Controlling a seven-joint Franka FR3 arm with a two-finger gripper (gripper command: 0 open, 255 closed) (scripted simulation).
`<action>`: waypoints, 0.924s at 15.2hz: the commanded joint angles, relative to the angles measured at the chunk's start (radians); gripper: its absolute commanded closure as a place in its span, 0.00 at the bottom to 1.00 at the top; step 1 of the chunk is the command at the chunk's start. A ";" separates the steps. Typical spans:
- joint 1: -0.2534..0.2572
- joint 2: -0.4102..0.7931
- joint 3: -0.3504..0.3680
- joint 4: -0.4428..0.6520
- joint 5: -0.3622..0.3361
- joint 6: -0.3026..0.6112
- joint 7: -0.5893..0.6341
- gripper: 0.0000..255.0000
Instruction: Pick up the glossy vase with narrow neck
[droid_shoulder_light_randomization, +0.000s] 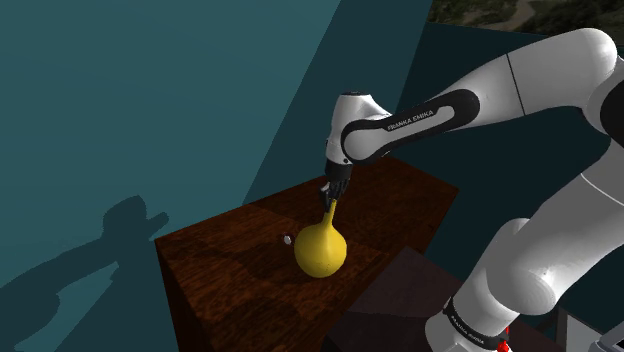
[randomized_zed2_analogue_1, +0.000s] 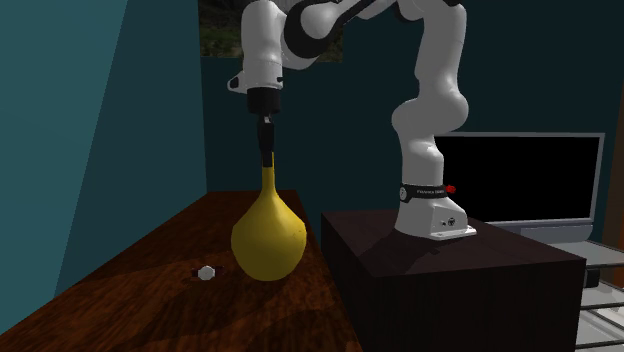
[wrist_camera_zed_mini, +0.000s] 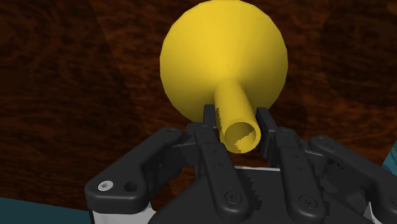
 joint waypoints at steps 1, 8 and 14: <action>0.000 0.000 0.000 -0.001 0.000 0.000 0.000 1.00; 0.002 -0.013 0.001 0.016 0.002 -0.030 0.002 1.00; 0.002 -0.054 -0.002 0.062 0.004 -0.117 -0.001 1.00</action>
